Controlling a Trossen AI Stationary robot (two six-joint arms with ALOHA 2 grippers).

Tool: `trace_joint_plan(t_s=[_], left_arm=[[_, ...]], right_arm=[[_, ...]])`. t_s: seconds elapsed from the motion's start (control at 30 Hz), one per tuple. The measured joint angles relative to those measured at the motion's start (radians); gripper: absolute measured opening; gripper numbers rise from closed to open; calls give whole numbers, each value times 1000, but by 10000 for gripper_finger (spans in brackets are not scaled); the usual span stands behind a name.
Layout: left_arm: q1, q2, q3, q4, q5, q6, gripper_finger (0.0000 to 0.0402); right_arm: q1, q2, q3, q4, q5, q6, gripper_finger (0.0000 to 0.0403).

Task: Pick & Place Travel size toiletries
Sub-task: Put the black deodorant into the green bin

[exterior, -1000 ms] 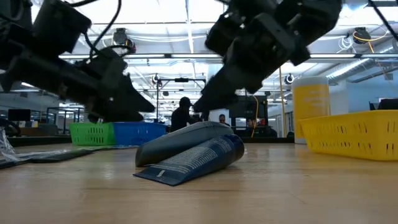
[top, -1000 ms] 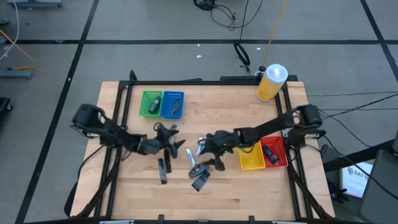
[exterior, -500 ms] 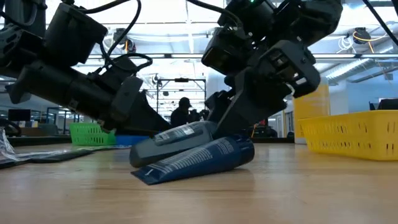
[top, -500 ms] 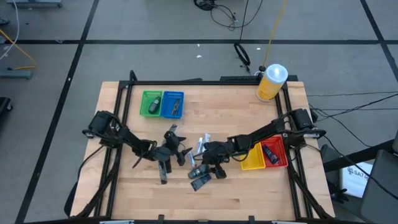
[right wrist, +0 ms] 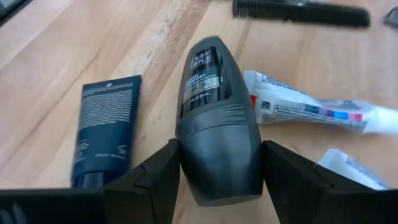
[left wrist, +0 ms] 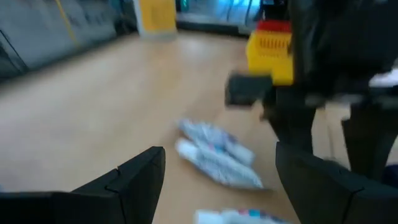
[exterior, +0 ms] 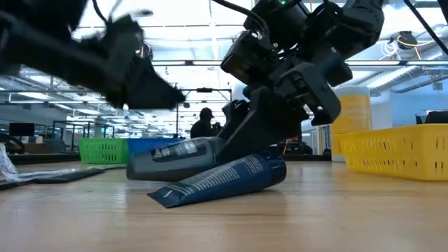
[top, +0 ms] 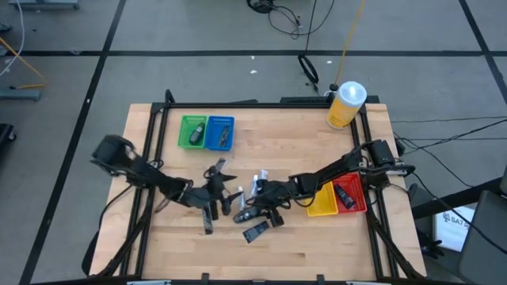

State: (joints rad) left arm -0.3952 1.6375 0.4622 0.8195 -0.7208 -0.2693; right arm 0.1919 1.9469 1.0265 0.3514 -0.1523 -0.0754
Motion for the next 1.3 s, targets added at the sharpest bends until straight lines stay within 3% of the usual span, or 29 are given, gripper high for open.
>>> trace_joint_plan(t_s=[0.17, 0.4, 0.8, 1.13, 1.3], left_arm=[[-42, -241, 0, -178, -70, 343, 301], [-14, -377, 0, -325, 177, 626, 301], [101, -302, 0, -480, 198, 453, 301], [135, -217, 0, -449, 200, 402, 300], [148, -195, 0, -412, 205, 382, 260]], right_arm=[[-56, -6, 0, 96, 9, -12, 191], [-134, -6, 0, 255, 102, 35, 189], [-179, -7, 0, 326, 124, 31, 189], [-179, -7, 0, 341, 125, 18, 189], [-180, -7, 0, 341, 129, 18, 195]])
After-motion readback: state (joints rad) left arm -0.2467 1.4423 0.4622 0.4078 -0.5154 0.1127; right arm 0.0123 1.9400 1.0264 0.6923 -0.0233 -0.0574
